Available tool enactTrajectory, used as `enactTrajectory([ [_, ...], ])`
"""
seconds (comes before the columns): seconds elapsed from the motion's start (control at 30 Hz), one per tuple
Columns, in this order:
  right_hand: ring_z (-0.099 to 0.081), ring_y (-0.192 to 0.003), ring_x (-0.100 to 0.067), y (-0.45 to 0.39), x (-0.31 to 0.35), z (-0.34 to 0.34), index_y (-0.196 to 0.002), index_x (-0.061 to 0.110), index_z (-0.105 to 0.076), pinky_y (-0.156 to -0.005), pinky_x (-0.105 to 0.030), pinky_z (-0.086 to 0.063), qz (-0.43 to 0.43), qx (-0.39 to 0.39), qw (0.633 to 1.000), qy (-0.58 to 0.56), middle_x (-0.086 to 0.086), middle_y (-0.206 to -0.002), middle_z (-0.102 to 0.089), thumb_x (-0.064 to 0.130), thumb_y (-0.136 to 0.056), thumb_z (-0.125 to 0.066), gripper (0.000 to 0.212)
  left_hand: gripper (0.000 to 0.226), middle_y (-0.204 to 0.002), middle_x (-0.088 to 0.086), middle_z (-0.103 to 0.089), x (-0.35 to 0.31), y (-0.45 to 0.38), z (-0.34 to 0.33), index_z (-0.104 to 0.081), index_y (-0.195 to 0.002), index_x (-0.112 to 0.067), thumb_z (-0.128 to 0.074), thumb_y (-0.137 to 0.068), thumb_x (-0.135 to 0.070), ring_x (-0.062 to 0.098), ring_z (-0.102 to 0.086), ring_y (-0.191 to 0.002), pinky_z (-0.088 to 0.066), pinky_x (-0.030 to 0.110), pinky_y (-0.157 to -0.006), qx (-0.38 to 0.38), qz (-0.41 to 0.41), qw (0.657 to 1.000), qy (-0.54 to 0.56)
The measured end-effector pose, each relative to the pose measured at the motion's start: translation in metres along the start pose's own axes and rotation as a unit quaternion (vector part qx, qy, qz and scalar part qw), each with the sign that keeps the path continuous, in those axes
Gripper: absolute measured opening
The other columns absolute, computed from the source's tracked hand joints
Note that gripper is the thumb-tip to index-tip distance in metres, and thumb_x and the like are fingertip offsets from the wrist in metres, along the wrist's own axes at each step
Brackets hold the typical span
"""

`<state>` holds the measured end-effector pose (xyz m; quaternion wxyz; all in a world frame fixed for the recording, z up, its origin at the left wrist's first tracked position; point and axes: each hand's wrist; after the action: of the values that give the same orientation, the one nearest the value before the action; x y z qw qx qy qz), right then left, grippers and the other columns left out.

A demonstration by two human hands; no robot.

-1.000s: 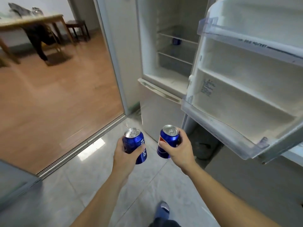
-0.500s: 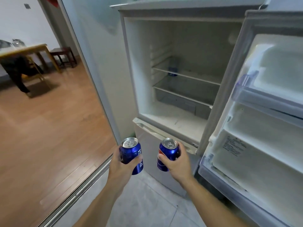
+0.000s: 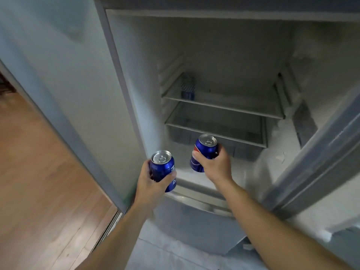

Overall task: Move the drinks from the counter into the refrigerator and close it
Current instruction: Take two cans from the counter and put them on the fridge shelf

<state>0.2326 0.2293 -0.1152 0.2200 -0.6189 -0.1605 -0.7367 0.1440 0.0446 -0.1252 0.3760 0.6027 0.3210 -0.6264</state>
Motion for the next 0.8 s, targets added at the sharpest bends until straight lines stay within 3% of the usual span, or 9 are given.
enactTrajectory([
  [0.13, -0.064, -0.092, 0.002, -0.059, 0.025, -0.047, -0.096, 0.045, -0.057, -0.074, -0.016, -0.047, 0.018, -0.031, 0.999, -0.011, 0.023, -0.097, -0.067, 0.047, -0.059, -0.087, 0.047, 0.07, -0.109, -0.02, -0.067, -0.007, -0.062, 0.011, -0.05, -0.115, -0.053, -0.088, -0.056, -0.048, 0.002, -0.066, -0.098, -0.054, 0.031, -0.087, 0.049, -0.018, 0.997, -0.049],
  [0.27, -0.059, -0.083, 0.016, -0.097, 0.038, -0.075, -0.104, 0.044, -0.055, -0.065, -0.003, -0.041, 0.057, -0.054, 0.997, 0.022, 0.029, -0.092, -0.063, 0.041, -0.063, -0.088, 0.053, 0.071, -0.109, -0.026, -0.065, -0.02, -0.099, 0.008, -0.049, -0.114, -0.054, -0.087, -0.055, -0.05, -0.003, -0.065, -0.099, -0.054, 0.017, -0.077, 0.083, -0.04, 0.994, -0.067],
  [0.33, -0.061, -0.086, 0.009, -0.113, 0.033, -0.083, -0.105, 0.043, -0.055, -0.071, -0.011, -0.047, 0.054, -0.057, 0.997, 0.016, 0.026, -0.093, -0.063, 0.036, -0.064, -0.09, 0.054, 0.072, -0.109, -0.028, -0.064, -0.026, -0.112, 0.005, -0.049, -0.115, -0.053, -0.087, -0.054, -0.052, -0.005, -0.064, -0.099, -0.053, 0.014, -0.074, 0.093, -0.04, 0.993, -0.06],
  [0.4, -0.062, -0.09, 0.003, -0.128, 0.025, -0.091, -0.1, 0.046, -0.054, -0.081, -0.023, -0.052, 0.046, -0.058, 0.997, 0.014, 0.026, -0.094, -0.063, 0.034, -0.064, -0.09, 0.052, 0.076, -0.109, -0.025, -0.065, -0.029, -0.121, 0.002, -0.05, -0.118, -0.048, -0.087, -0.053, -0.053, -0.001, -0.064, -0.102, -0.055, 0.021, -0.081, 0.106, -0.032, 0.993, -0.047],
  [0.47, -0.061, -0.091, 0.005, -0.14, 0.02, -0.099, -0.099, 0.049, -0.054, -0.086, -0.025, -0.052, 0.043, -0.056, 0.997, 0.015, 0.029, -0.096, -0.062, 0.035, -0.065, -0.09, 0.051, 0.08, -0.111, -0.021, -0.066, -0.029, -0.128, 0.0, -0.05, -0.122, -0.042, -0.088, -0.052, -0.052, 0.006, -0.064, -0.105, -0.055, 0.031, -0.089, 0.117, -0.02, 0.992, -0.04],
  [0.57, -0.061, -0.089, 0.005, -0.162, 0.019, -0.108, -0.107, 0.039, -0.057, -0.086, -0.023, -0.052, 0.062, -0.067, 0.995, 0.027, 0.025, -0.099, -0.064, 0.031, -0.068, -0.088, 0.051, 0.075, -0.112, -0.017, -0.066, -0.026, -0.131, -0.001, -0.05, -0.122, -0.039, -0.089, -0.058, -0.043, 0.008, -0.064, -0.105, -0.054, 0.031, -0.09, 0.113, 0.001, 0.993, -0.043],
  [0.67, -0.063, -0.101, -0.01, -0.185, 0.019, -0.118, -0.118, 0.02, -0.063, -0.088, -0.026, -0.048, 0.072, -0.069, 0.994, 0.044, 0.004, -0.113, -0.07, 0.029, -0.072, -0.086, 0.052, 0.072, -0.11, -0.016, -0.067, -0.026, -0.132, 0.0, -0.05, -0.119, -0.041, -0.09, -0.059, -0.04, 0.006, -0.064, -0.103, -0.053, 0.022, -0.083, 0.106, 0.019, 0.993, -0.044],
  [0.8, -0.061, -0.086, -0.004, -0.21, 0.02, -0.126, -0.118, 0.007, -0.062, -0.074, -0.003, -0.041, 0.071, -0.082, 0.994, 0.031, -0.002, -0.101, -0.068, 0.017, -0.076, -0.084, 0.048, 0.078, -0.113, -0.014, -0.066, -0.031, -0.138, -0.002, -0.049, -0.127, -0.033, -0.09, -0.061, -0.037, 0.009, -0.063, -0.106, -0.054, 0.032, -0.092, 0.104, 0.023, 0.993, -0.048],
])
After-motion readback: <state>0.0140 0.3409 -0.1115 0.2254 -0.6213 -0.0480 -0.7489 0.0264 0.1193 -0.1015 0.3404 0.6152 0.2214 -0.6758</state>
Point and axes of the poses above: each hand's wrist, its own y-axis away from the middle knuckle, its own z-axis out of the back of the hand, x = y × z
